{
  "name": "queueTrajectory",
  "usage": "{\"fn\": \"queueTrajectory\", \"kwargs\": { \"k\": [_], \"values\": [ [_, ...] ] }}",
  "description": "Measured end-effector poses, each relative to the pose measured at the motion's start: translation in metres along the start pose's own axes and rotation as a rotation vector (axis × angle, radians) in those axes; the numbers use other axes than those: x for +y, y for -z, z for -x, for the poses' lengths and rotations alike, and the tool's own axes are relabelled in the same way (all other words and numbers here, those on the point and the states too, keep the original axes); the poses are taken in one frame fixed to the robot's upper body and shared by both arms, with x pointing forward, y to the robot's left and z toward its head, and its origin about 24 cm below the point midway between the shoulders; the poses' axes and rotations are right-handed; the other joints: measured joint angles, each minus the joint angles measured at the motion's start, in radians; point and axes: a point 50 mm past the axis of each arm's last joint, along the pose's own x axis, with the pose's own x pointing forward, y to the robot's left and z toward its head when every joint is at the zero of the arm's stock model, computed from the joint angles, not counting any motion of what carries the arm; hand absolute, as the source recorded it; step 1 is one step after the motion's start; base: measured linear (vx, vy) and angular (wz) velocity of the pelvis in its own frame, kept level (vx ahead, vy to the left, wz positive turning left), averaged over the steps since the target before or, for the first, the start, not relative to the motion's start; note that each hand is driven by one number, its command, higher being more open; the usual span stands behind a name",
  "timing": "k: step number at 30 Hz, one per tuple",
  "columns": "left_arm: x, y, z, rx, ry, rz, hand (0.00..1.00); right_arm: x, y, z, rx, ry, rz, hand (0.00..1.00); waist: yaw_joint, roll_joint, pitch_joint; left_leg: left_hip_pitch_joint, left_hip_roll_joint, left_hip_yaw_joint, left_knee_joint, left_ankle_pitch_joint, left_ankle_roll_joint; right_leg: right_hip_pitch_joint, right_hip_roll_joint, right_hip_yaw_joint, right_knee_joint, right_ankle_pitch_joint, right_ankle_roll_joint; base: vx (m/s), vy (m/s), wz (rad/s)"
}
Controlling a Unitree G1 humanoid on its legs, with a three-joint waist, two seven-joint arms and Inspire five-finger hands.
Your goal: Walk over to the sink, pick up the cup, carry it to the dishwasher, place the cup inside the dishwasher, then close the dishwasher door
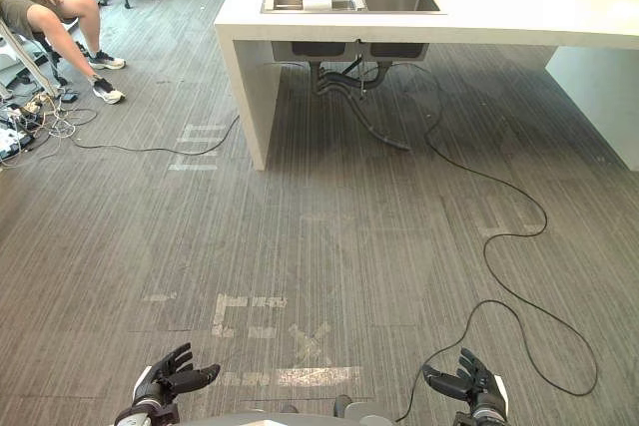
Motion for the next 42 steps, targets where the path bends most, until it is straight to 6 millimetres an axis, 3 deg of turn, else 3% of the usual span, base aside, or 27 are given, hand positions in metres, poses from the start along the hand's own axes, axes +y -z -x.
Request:
{"fn": "queueTrajectory", "kwargs": {
  "k": [21,27,30,31,32,34,37,38,40,41,42],
  "values": [
    [0.001,0.009,0.003,0.028,-0.006,0.016,0.90,-0.003,-0.001,-0.002,0.009,0.008,0.008,0.90,0.003,-0.003,-0.010,-0.017,0.003,0.011,0.024,-0.010,0.001,-0.024,-0.002,-0.006,0.039,-0.018,-0.002,0.00,0.000,0.00],
    [-0.001,0.011,0.004,0.030,-0.007,0.030,0.90,-0.002,-0.003,-0.003,0.002,0.011,0.005,0.90,0.007,-0.002,-0.011,-0.061,0.015,0.038,0.092,-0.060,0.014,-0.050,0.007,0.017,0.049,-0.034,0.010,0.01,0.014,-0.12],
    [-0.004,0.010,0.005,0.019,0.000,0.033,0.90,-0.001,-0.007,-0.005,-0.009,0.018,-0.018,0.90,0.014,-0.003,-0.008,-0.106,0.016,0.072,0.179,-0.124,0.030,-0.119,0.000,0.038,0.168,-0.108,0.029,0.06,0.036,-0.18],
    [-0.007,0.010,0.005,0.021,0.012,0.029,0.90,-0.001,-0.008,-0.005,-0.012,0.026,-0.021,0.90,0.011,-0.004,-0.002,-0.116,0.012,0.082,0.231,-0.168,0.040,-0.152,-0.014,0.038,0.274,-0.166,0.065,0.11,0.041,-0.13],
    [-0.010,0.009,0.005,0.017,0.017,0.024,0.90,0.000,-0.008,-0.005,-0.011,0.026,-0.022,0.90,0.012,-0.005,0.003,-0.109,0.006,0.080,0.248,-0.195,0.058,-0.183,-0.026,0.029,0.366,-0.181,0.075,0.13,0.040,-0.06],
    [-0.014,0.003,0.004,-0.010,0.032,0.009,0.90,0.003,-0.008,-0.005,-0.010,0.015,-0.020,0.90,0.007,-0.004,0.019,-0.081,0.001,0.070,0.271,-0.220,0.061,-0.280,-0.051,-0.009,0.586,-0.200,0.084,0.22,0.045,0.10],
    [-0.017,-0.004,0.003,-0.034,0.037,0.011,0.90,0.008,-0.013,-0.007,-0.021,-0.001,-0.013,0.90,-0.002,0.002,0.035,-0.017,0.003,0.055,0.255,-0.246,0.057,-0.348,-0.082,-0.054,0.600,-0.224,0.084,0.35,0.028,0.22],
    [-0.019,-0.013,-0.001,-0.059,0.041,0.013,0.90,0.012,-0.019,-0.009,-0.036,-0.013,-0.007,0.90,-0.026,0.010,0.044,0.005,0.017,0.019,0.231,-0.250,0.050,-0.389,-0.087,-0.073,0.523,-0.220,0.083,0.42,-0.057,0.58],
    [-0.024,-0.022,-0.005,-0.085,0.046,0.017,0.90,0.012,-0.026,-0.013,-0.054,-0.014,-0.003,0.90,-0.042,0.015,0.059,0.042,0.043,-0.009,0.187,-0.249,0.025,-0.427,-0.075,-0.078,0.415,-0.180,0.072,0.46,-0.110,0.55],
    [-0.025,-0.024,-0.005,-0.090,0.048,0.019,0.90,0.008,-0.029,-0.014,-0.059,-0.005,0.006,0.90,-0.047,0.026,0.064,0.072,0.057,-0.026,0.157,-0.250,-0.002,-0.436,-0.065,-0.081,0.350,-0.076,0.063,0.54,-0.168,0.48],
    [-0.024,-0.026,-0.006,-0.096,0.041,0.024,0.90,0.003,-0.029,-0.013,-0.058,0.011,0.014,0.90,-0.047,0.013,0.056,0.096,0.062,-0.041,0.158,-0.264,-0.027,-0.427,-0.069,-0.077,0.336,0.041,0.028,0.57,-0.184,0.38]
  ]
}}
